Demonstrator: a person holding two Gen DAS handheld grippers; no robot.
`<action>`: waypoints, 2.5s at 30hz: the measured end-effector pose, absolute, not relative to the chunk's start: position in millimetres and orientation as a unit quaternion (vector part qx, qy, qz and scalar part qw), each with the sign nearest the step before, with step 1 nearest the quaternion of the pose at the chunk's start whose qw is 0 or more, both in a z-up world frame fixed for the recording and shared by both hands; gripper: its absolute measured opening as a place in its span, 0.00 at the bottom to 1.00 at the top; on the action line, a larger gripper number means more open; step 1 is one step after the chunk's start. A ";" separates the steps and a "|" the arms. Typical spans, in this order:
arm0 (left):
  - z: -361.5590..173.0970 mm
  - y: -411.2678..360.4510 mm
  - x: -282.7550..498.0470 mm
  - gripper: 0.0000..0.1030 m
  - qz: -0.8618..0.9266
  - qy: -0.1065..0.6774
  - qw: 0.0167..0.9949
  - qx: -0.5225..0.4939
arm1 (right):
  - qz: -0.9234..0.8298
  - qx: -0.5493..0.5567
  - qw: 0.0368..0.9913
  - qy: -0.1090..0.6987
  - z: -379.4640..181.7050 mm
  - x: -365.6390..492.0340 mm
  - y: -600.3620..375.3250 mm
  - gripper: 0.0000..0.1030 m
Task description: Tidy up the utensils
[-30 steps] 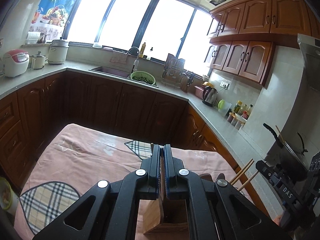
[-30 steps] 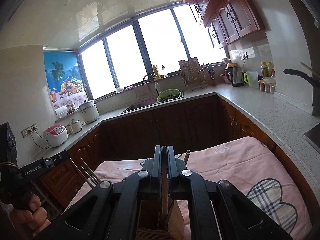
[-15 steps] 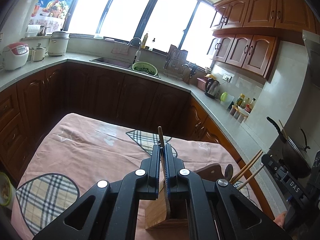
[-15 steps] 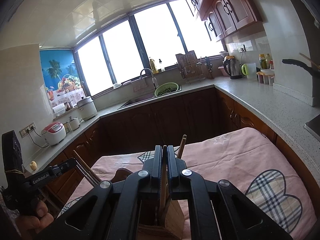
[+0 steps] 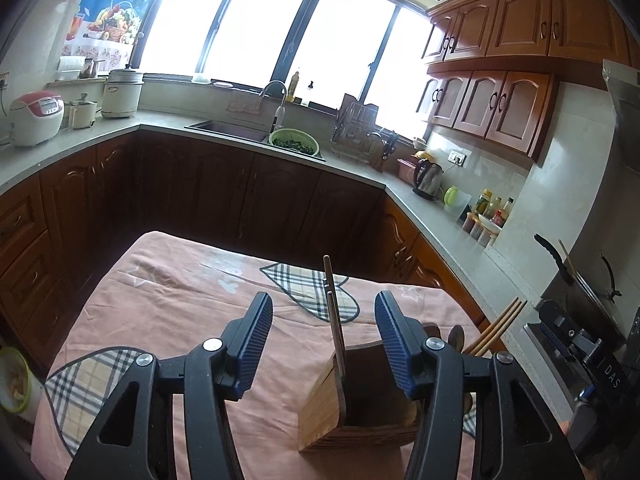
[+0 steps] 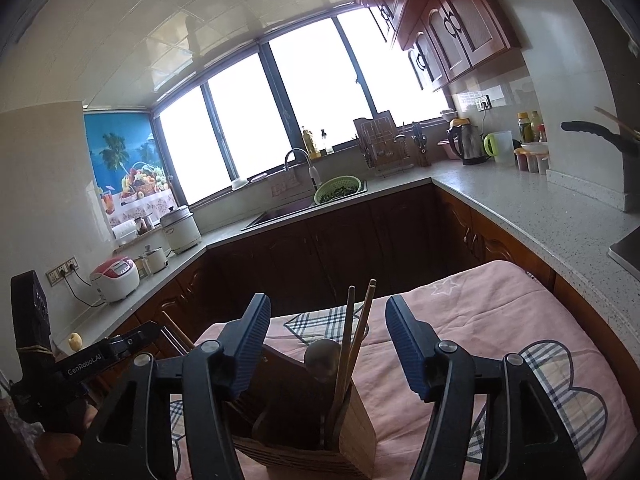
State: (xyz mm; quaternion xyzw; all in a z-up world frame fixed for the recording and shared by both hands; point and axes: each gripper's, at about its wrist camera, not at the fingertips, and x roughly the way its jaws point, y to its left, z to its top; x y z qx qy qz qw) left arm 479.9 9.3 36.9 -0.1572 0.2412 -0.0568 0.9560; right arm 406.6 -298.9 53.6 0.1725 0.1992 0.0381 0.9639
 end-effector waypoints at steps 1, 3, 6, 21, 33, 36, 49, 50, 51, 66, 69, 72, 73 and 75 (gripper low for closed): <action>35.7 10.3 475.8 0.68 -0.053 0.241 0.956 -0.157 | 0.038 0.177 0.963 0.198 53.5 405.7 -300.2 0.78; 35.8 11.3 466.9 0.76 -0.048 0.237 0.958 -0.158 | 0.037 0.183 0.962 0.197 52.5 403.1 -302.2 0.89; 35.5 9.9 455.9 0.84 -0.040 0.242 0.958 -0.150 | 0.037 0.185 0.961 0.204 49.9 400.6 -303.0 0.92; 49.5 19.3 392.3 0.90 -0.035 0.256 0.954 -0.154 | 0.054 0.190 0.958 0.209 54.3 357.0 -291.2 0.98; 48.9 22.7 314.2 0.98 -0.036 0.268 0.950 -0.153 | 0.056 0.204 0.952 0.222 45.1 293.0 -288.0 1.00; 47.7 22.2 297.9 0.98 -0.038 0.274 0.949 -0.152 | 0.053 0.207 0.951 0.224 41.8 277.8 -288.8 1.00; 42.2 13.8 219.2 0.98 -0.031 0.270 0.954 -0.128 | 0.054 0.177 0.959 0.215 26.9 208.7 -263.8 1.00; 42.3 13.9 214.7 0.98 -0.031 0.269 0.954 -0.126 | 0.055 0.172 0.960 0.214 27.0 204.7 -262.0 1.00; 41.8 14.6 210.6 0.98 -0.031 0.268 0.955 -0.124 | 0.056 0.169 0.961 0.214 26.9 201.1 -260.0 1.00; 32.2 20.2 145.5 0.98 0.002 0.236 0.967 -0.096 | 0.063 0.110 0.971 0.202 22.5 149.8 -236.6 1.00; 28.4 17.9 138.3 0.98 -0.005 0.238 0.967 -0.089 | 0.060 0.096 0.974 0.195 21.6 139.9 -233.7 1.00; 26.7 13.4 128.8 0.98 -0.003 0.232 0.970 -0.075 | 0.056 0.080 0.978 0.184 22.8 129.1 -230.2 1.00; 27.9 11.6 126.2 0.99 -0.006 0.233 0.970 -0.070 | 0.058 0.075 0.979 0.180 24.3 125.2 -229.1 1.00; 35.1 8.2 120.8 0.99 -0.013 0.235 0.970 -0.060 | 0.063 0.065 0.981 0.169 30.9 117.3 -227.6 1.00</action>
